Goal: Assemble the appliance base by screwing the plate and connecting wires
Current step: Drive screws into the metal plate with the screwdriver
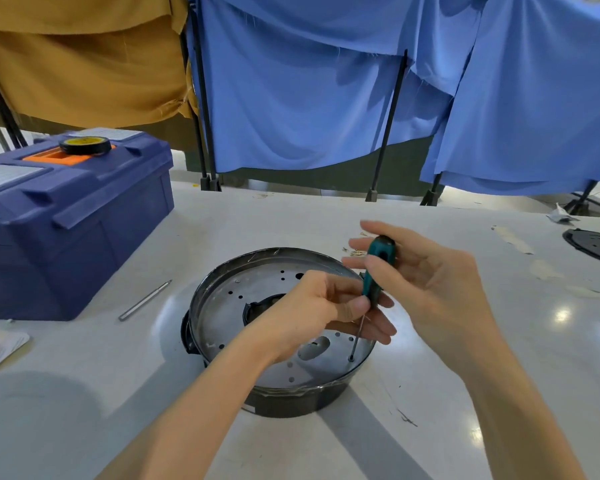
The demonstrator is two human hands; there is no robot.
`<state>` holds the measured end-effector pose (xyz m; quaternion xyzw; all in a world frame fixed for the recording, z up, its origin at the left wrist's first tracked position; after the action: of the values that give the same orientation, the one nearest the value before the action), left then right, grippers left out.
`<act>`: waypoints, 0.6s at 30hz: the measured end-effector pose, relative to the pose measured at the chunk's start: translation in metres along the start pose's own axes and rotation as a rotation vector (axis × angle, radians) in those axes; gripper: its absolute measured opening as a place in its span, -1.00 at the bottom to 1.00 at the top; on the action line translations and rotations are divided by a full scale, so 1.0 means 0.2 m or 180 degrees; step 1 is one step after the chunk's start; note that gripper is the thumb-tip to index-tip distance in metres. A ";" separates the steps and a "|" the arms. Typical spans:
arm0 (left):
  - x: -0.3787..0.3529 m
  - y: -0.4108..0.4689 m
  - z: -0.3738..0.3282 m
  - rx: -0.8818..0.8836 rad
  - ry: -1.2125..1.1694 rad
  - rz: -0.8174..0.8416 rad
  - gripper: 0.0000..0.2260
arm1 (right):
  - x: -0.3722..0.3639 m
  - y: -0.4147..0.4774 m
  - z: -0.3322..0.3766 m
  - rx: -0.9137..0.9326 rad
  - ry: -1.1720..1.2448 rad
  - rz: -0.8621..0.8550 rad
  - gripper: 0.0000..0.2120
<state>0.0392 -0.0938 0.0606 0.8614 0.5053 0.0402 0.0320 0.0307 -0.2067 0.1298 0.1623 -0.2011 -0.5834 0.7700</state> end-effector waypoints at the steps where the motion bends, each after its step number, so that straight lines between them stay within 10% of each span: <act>1: 0.00 0.00 0.00 -0.0025 -0.0044 -0.0024 -0.84 | 0.00 0.00 0.00 0.0105 -0.0096 -0.0131 -0.75; 6: 0.00 0.03 0.00 -0.0008 0.0141 -0.0135 -0.83 | 0.02 -0.05 0.00 0.0532 -0.1127 -0.1366 -0.84; 12: 0.03 0.01 0.01 0.0019 0.0037 -0.0078 -0.78 | 0.01 0.00 -0.02 0.0004 0.0226 -0.0008 -0.67; 18: 0.02 0.01 0.00 -0.0031 0.0040 -0.0163 -0.85 | -0.02 -0.05 0.00 0.0500 -0.0750 -0.1087 -0.80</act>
<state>0.0427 -0.0912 0.0600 0.8477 0.5272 0.0472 0.0341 0.0208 -0.2053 0.1240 0.1842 -0.3040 -0.7027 0.6163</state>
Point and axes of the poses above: each hand's wrist, its own y-axis towards the middle knuckle, its own x-axis out of the back of the hand, z = x × y, the point moved 7 cm from there along y, towards the middle knuckle, and after that the axes turned 8 degrees about y, right-handed, at the moved point
